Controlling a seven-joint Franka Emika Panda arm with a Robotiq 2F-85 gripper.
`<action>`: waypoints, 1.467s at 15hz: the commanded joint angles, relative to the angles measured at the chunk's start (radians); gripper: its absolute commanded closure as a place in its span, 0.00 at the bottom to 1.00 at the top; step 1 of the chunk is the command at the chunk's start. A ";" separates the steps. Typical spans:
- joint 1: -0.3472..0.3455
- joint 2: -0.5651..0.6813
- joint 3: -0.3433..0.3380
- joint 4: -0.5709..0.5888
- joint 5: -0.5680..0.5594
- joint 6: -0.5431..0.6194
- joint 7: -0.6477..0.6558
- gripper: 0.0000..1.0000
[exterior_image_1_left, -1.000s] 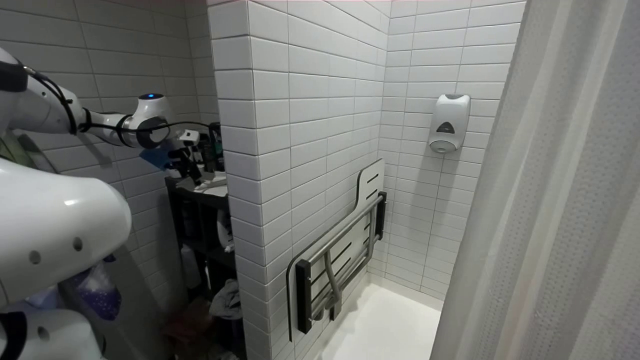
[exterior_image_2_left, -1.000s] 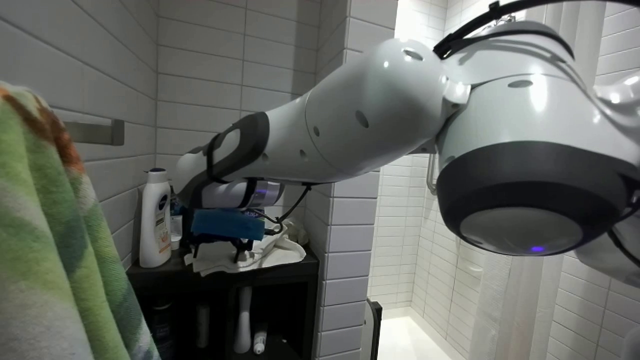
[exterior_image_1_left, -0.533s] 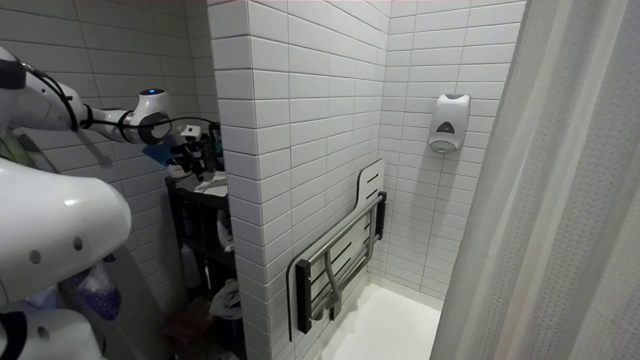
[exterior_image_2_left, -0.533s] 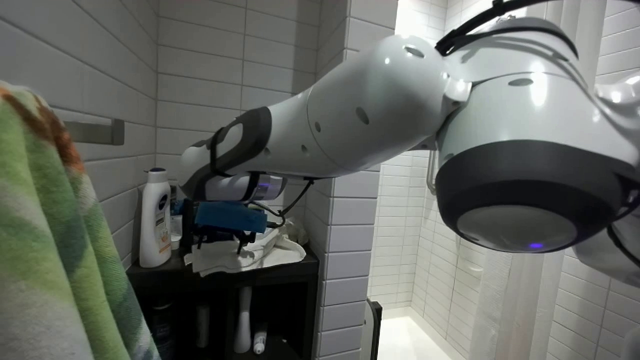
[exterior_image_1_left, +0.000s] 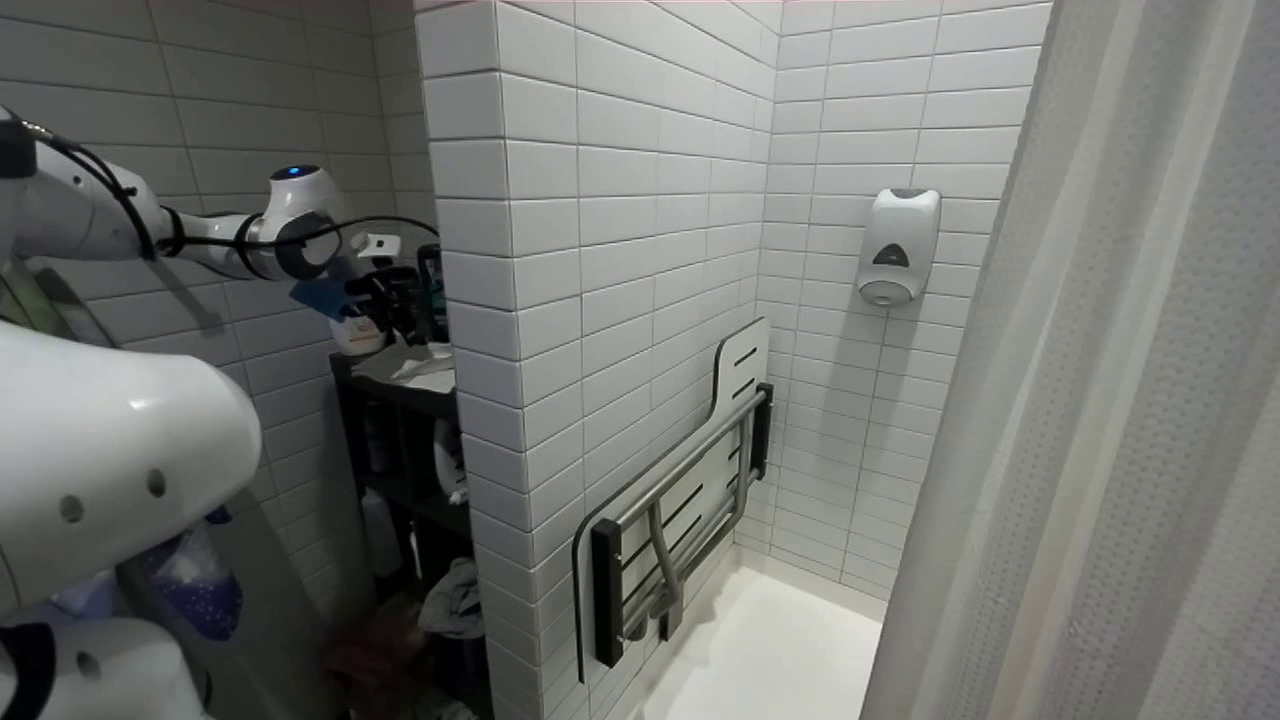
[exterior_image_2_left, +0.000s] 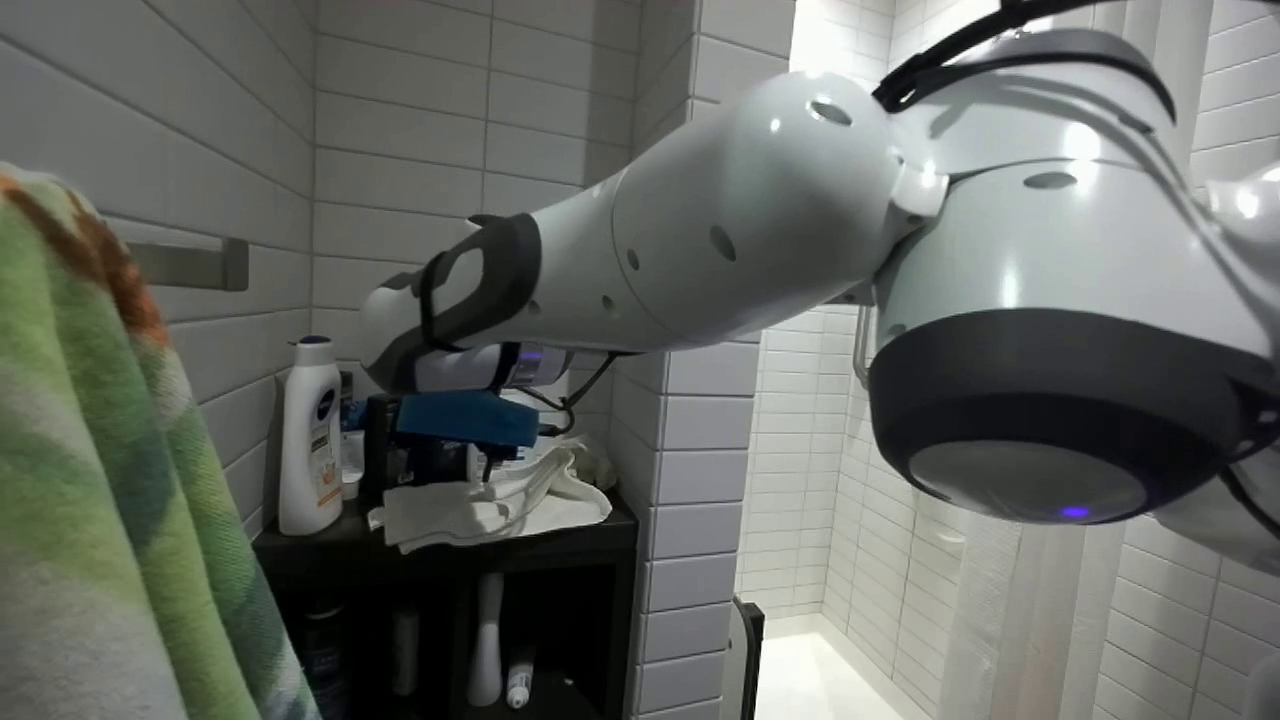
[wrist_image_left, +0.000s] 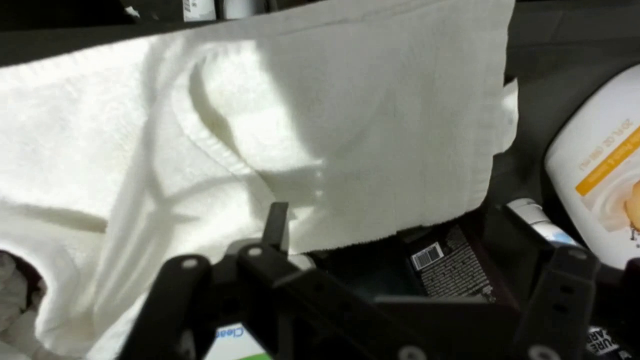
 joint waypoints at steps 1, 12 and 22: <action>0.013 -0.076 -0.058 0.027 -0.050 0.007 0.060 0.00; -0.019 -0.078 -0.205 0.174 -0.294 -0.419 0.378 0.00; -0.036 -0.095 -0.222 0.230 -0.269 -0.542 0.399 0.00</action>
